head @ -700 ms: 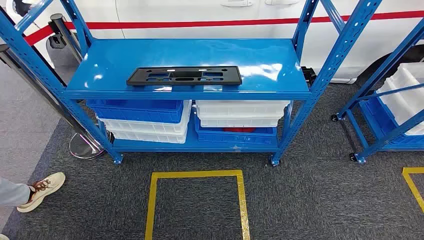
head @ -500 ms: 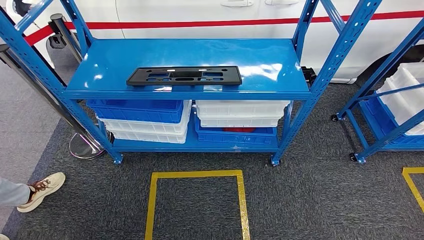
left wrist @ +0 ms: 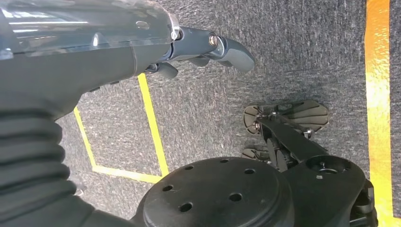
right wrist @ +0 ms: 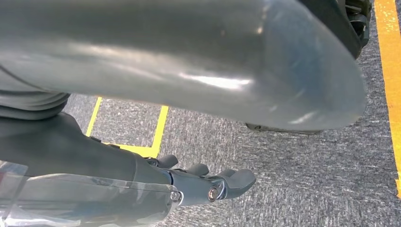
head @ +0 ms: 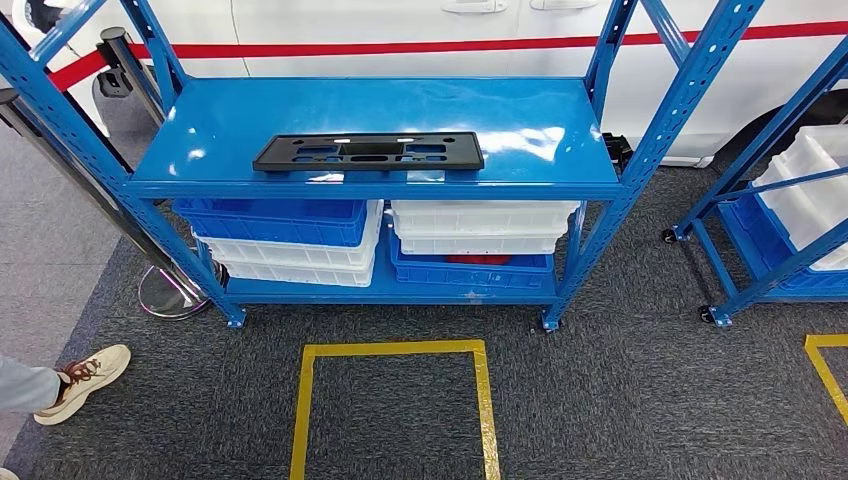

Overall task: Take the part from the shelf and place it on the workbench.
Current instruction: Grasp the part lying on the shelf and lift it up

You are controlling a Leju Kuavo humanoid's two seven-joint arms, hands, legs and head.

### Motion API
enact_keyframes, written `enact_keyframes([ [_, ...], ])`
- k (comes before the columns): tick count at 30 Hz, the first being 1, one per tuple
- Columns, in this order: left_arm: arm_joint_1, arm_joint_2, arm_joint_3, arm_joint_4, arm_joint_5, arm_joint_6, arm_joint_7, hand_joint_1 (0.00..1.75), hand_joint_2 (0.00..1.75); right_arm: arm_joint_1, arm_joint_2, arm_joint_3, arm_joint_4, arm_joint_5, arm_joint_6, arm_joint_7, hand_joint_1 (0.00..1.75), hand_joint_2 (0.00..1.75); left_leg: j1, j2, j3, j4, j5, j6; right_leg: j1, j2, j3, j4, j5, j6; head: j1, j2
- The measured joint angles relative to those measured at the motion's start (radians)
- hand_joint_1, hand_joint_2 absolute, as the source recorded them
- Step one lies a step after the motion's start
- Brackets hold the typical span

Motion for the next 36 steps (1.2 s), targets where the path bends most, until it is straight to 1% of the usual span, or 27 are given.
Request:
enact_keyframes([
  [2, 0.000, 0.000, 0.000, 0.000, 0.000, 0.000, 0.000, 0.00, 1.75, 0.000, 0.000, 0.000, 0.000, 0.000, 0.000, 0.000, 0.00, 1.31, 0.000, 0.000, 0.000, 0.000, 0.000, 0.000, 0.000, 0.000, 0.000, 0.000, 0.000, 0.000, 0.000, 0.000],
  [3, 0.000, 0.000, 0.000, 0.000, 0.000, 0.000, 0.000, 0.00, 1.75, 0.000, 0.000, 0.000, 0.000, 0.000, 0.000, 0.000, 0.00, 1.31, 0.000, 0.000, 0.000, 0.000, 0.000, 0.000, 0.000, 0.000, 0.000, 0.000, 0.000, 0.000, 0.000, 0.000],
  [4, 0.000, 0.000, 0.000, 0.000, 0.000, 0.000, 0.000, 0.00, 1.75, 0.000, 0.000, 0.000, 0.000, 0.000, 0.000, 0.000, 0.00, 1.75, 0.000, 0.000, 0.000, 0.000, 0.000, 0.000, 0.000, 0.000, 0.000, 0.000, 0.000, 0.000, 0.000, 0.000],
  [10, 0.000, 0.000, 0.000, 0.000, -0.001, 0.000, 0.000, 0.00, 1.75, 0.000, 0.000, 0.000, 0.000, 0.002, 0.000, 0.000, 0.00, 1.75, 0.000, 0.000, 0.000, 0.000, 0.000, 0.000, 0.000, 0.000, 0.000, 0.000, 0.000, 0.000, 0.000, 0.000],
  [13, -0.005, 0.000, 0.021, 0.004, -0.022, 0.001, -0.003, 0.00, 1.75, -0.005, 0.000, -0.017, 0.000, 0.027, 0.002, 0.004, 0.00, 1.75, 0.000, 0.000, 0.000, 0.000, 0.000, 0.000, 0.000, 0.000, 0.000, 0.000, 0.000, 0.000, 0.000, 0.000],
  [22, -0.034, 0.000, 0.181, 0.026, -0.172, 0.016, -0.014, 0.00, 1.75, -0.036, 0.000, -0.136, 0.012, 0.220, 0.023, 0.046, 0.00, 1.75, 0.000, 0.000, 0.000, 0.000, 0.000, 0.000, 0.000, 0.000, 0.000, 0.000, 0.000, 0.000, 0.000, 0.000],
  [28, -0.058, -0.004, 0.309, 0.047, -0.277, 0.031, -0.019, 0.00, 1.75, -0.059, 0.000, -0.226, 0.031, 0.362, 0.039, 0.074, 0.00, 1.75, 0.000, 0.000, 0.000, 0.000, 0.000, 0.000, 0.000, 0.000, 0.000, 0.000, 0.000, 0.000, 0.000, 0.000],
  [29, -0.061, -0.005, 0.331, 0.050, -0.294, 0.033, -0.020, 0.00, 1.75, -0.063, 0.000, -0.240, 0.034, 0.385, 0.041, 0.078, 0.00, 1.31, 0.000, 0.000, 0.000, 0.000, 0.000, 0.000, 0.000, 0.000, 0.000, 0.000, 0.000, 0.000, 0.000, 0.000],
  [32, -0.070, -0.007, 0.385, 0.057, -0.337, 0.041, -0.022, 0.00, 0.44, -0.071, 0.001, -0.277, 0.042, 0.443, 0.047, 0.088, 0.00, 0.00, 0.000, 0.000, 0.000, 0.000, 0.000, 0.000, 0.000, 0.000, 0.000, 0.000, 0.000, 0.000, 0.000, 0.000],
  [33, -0.072, -0.008, 0.400, 0.059, -0.349, 0.044, -0.023, 0.00, 0.00, -0.073, 0.001, -0.287, 0.044, 0.460, 0.050, 0.089, 0.00, 0.00, 0.000, 0.000, 0.000, 0.000, 0.000, 0.000, 0.000, 0.000, 0.000, 0.000, 0.000, 0.000, 0.000, 0.000],
  [36, -0.080, -0.010, 0.453, 0.067, -0.392, 0.053, -0.026, 0.00, 0.00, -0.082, 0.002, -0.322, 0.053, 0.518, 0.058, 0.096, 0.00, 0.00, 0.000, 0.000, 0.000, 0.000, 0.000, 0.000, 0.000, 0.000, 0.000, 0.000, 0.000, 0.000, 0.000, 0.000],
])
